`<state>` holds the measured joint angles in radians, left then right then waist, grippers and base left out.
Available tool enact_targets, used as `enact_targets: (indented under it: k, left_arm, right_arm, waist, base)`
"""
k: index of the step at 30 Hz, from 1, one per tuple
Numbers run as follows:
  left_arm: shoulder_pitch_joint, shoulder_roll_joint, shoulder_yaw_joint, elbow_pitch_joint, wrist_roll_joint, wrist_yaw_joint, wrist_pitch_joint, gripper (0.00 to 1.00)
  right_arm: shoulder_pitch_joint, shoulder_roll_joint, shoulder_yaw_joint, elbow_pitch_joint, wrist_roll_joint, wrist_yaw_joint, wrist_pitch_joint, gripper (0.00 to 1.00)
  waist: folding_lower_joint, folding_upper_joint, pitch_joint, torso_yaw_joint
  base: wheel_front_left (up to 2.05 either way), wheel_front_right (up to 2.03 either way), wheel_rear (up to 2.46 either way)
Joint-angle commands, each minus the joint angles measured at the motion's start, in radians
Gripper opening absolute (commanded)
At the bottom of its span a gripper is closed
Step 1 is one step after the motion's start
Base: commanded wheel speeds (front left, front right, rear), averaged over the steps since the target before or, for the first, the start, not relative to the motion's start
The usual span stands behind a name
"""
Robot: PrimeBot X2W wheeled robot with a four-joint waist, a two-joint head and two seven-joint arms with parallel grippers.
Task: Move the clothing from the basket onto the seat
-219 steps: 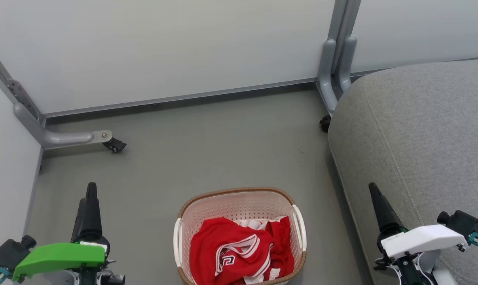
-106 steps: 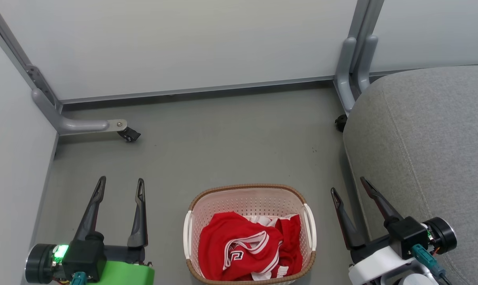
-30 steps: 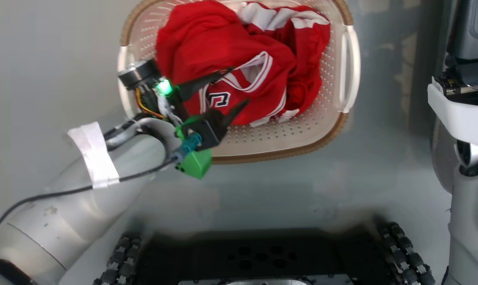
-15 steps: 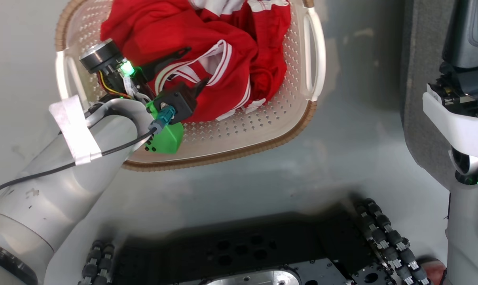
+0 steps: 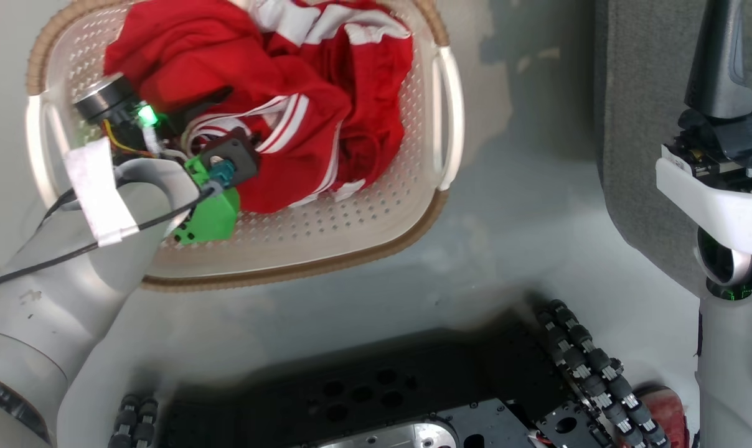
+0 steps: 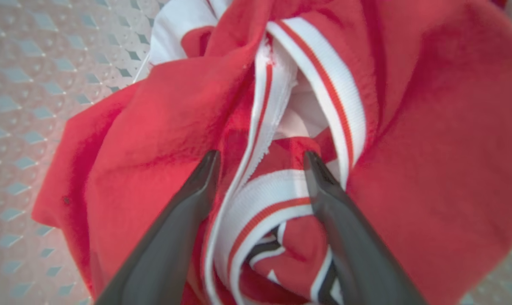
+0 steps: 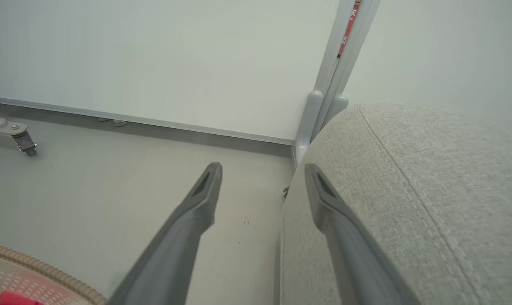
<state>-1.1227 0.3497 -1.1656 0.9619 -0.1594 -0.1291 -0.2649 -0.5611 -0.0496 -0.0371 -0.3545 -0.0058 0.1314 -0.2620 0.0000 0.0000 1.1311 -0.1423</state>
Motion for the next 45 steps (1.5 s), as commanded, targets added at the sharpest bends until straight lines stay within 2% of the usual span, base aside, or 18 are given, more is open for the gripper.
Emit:
enact_targets:
  k: [1, 4, 6, 7, 8, 20, 26, 35, 45]
  left_arm:
    - [-0.019, 0.001, 0.007, 0.024, -0.010, -0.002, 0.001, 1.00]
    - [-0.024, -0.003, 0.000, 0.081, -0.024, -0.002, 0.001, 1.00]
    - [-0.029, -0.006, -0.004, 0.106, -0.032, -0.002, 0.001, 0.46]
    - [-0.032, -0.006, -0.006, 0.111, -0.033, -0.002, 0.001, 0.30]
    - [-0.034, -0.006, -0.007, 0.115, -0.034, -0.002, 0.001, 0.00]
    - [-0.048, -0.021, -0.006, 0.117, -0.064, -0.002, 0.001, 0.00]
    - [0.004, -0.044, 0.003, 0.080, -0.092, -0.002, 0.001, 0.00]
    - [0.154, -0.066, 0.036, -0.079, -0.120, 0.008, 0.001, 0.00]
    - [0.474, -0.077, 0.249, -0.287, -0.200, 0.059, 0.001, 0.00]
  right_arm:
    - [0.018, -0.002, 0.002, 0.000, 0.009, -0.001, -0.005, 1.00]
    - [0.028, -0.002, 0.009, -0.001, 0.018, -0.001, -0.005, 1.00]
    - [0.036, -0.002, 0.020, -0.001, 0.013, -0.001, -0.005, 1.00]
    - [0.038, -0.002, 0.024, -0.002, 0.011, -0.001, -0.005, 1.00]
    - [0.038, -0.002, 0.027, -0.003, 0.011, -0.001, -0.005, 1.00]
    - [0.012, -0.002, 0.041, 0.004, 0.023, -0.001, -0.005, 1.00]
    - [0.013, -0.002, 0.047, 0.032, 0.023, -0.001, -0.005, 1.00]
    - [0.076, -0.003, 0.079, 0.096, -0.007, -0.001, -0.005, 1.00]
    - [0.244, -0.003, 0.141, 0.222, -0.013, -0.001, -0.005, 1.00]
  waist:
    - [0.0000, 0.0000, -0.001, -0.007]
    - [0.0000, 0.0000, 0.000, -0.013]
    - [0.0000, 0.0000, -0.001, -0.018]
    - [0.0000, 0.0000, 0.000, -0.021]
    - [0.0000, 0.0000, 0.000, -0.023]
    - [0.0000, 0.0000, -0.014, -0.030]
    - [0.0000, 0.0000, -0.102, -0.014]
    - [0.0000, 0.0000, -0.352, 0.038]
    - [0.0000, 0.0000, -0.730, 0.100]
  base:
    - [0.00, 0.00, 0.00]
    - [0.00, 0.00, 0.00]
    - [0.00, 0.00, 0.00]
    - [0.00, 0.00, 0.00]
    - [0.00, 0.00, 0.00]
    - [0.00, 0.00, 0.00]
    - [0.00, 0.00, 0.00]
    - [0.00, 0.00, 0.00]
    - [0.00, 0.00, 0.00]
